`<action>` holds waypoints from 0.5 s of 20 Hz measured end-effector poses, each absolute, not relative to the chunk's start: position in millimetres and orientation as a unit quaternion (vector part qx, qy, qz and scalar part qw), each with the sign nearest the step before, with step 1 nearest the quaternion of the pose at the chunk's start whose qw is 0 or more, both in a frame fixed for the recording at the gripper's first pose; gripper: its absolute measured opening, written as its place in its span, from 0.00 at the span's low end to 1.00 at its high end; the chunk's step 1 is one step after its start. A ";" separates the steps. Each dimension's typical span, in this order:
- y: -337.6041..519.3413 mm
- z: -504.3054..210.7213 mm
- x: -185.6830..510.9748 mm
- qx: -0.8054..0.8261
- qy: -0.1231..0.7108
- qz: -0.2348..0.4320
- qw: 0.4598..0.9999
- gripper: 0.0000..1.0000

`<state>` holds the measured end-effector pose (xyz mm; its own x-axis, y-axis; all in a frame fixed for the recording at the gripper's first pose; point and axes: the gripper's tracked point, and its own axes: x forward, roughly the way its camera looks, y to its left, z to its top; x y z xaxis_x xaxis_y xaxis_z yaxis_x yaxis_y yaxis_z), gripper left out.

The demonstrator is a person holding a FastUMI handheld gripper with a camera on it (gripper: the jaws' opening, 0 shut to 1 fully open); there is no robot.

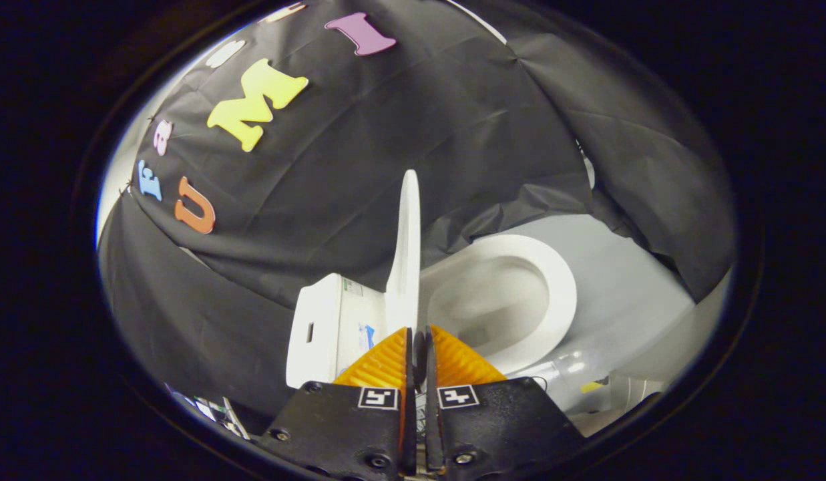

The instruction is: Open the toilet lid.

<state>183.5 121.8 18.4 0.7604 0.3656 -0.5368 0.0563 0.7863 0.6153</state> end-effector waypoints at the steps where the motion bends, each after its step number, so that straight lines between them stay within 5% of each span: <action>1: 122.3 19.1 182.6 0.310 0.334 0.084 0.886 0.09; 10: 163.3 46.7 179.0 0.270 0.320 0.073 0.905 0.12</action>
<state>179.0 163.3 46.7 0.7846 0.3053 -0.5396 0.0398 0.8437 0.5353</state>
